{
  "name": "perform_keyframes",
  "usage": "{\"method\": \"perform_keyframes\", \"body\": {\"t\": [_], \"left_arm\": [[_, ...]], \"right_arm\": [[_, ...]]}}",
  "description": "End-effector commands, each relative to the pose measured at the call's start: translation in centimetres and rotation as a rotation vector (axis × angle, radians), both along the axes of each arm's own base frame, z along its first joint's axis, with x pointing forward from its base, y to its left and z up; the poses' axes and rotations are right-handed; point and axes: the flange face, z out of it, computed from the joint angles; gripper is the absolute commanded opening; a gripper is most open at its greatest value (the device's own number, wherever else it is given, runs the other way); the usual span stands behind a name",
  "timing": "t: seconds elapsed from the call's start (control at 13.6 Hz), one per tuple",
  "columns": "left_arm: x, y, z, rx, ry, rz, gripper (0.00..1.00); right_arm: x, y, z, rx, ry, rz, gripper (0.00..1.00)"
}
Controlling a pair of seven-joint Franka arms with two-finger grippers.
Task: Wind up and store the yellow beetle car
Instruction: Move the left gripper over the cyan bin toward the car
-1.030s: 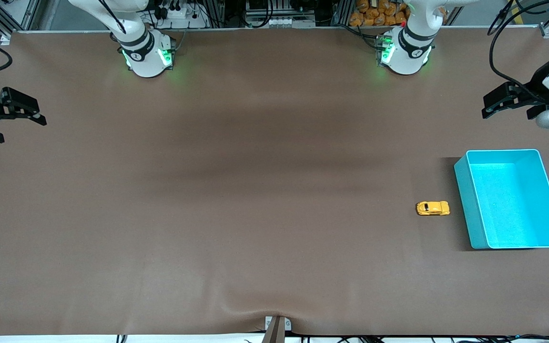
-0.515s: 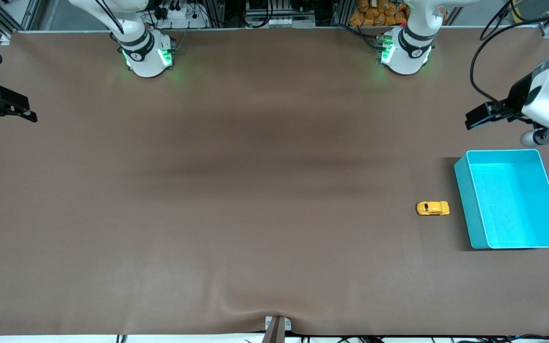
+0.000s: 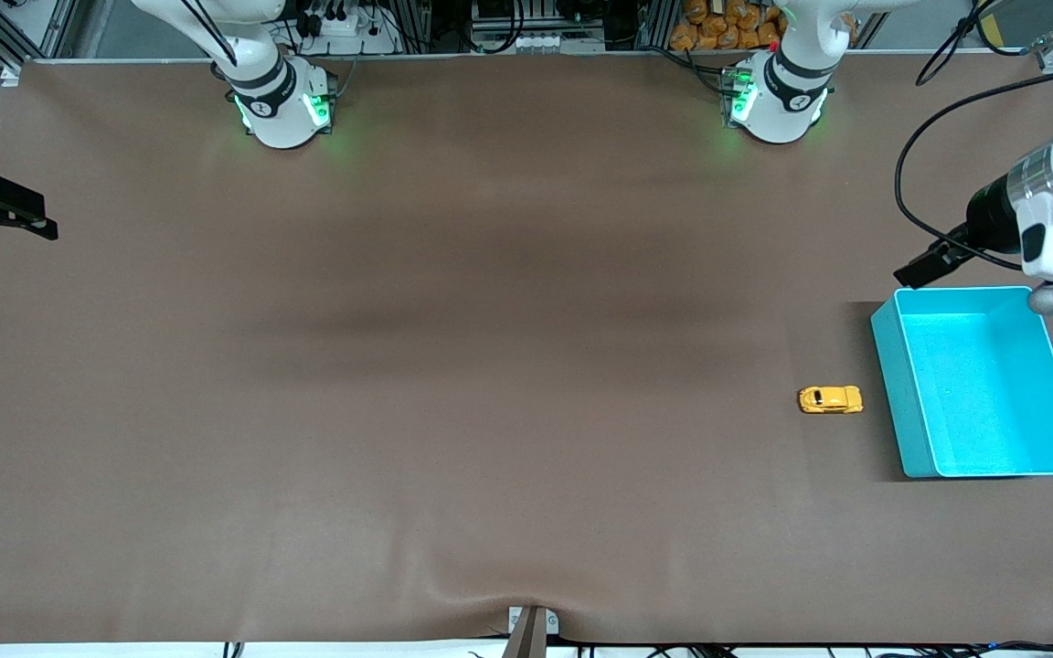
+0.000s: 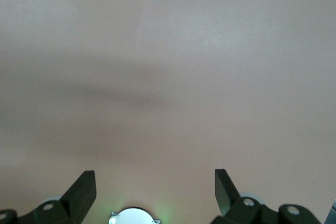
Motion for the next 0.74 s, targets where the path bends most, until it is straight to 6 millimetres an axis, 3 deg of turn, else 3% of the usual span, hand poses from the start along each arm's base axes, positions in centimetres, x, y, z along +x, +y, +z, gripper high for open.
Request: {"method": "perform_keyframes", "body": {"t": [0.0, 0.66], "left_arm": [[0.2, 0.0, -1.8, 0.001, -0.026, 0.147, 1.0], [3.5, 1.2, -7.4, 0.019, -0.043, 0.505, 1.0]], "right_arm": [[-1.2, 0.0, 2.0, -0.027, -0.063, -0.042, 1.0], [-2.3, 0.7, 1.3, -0.025, -0.116, -0.126, 1.0]]}}
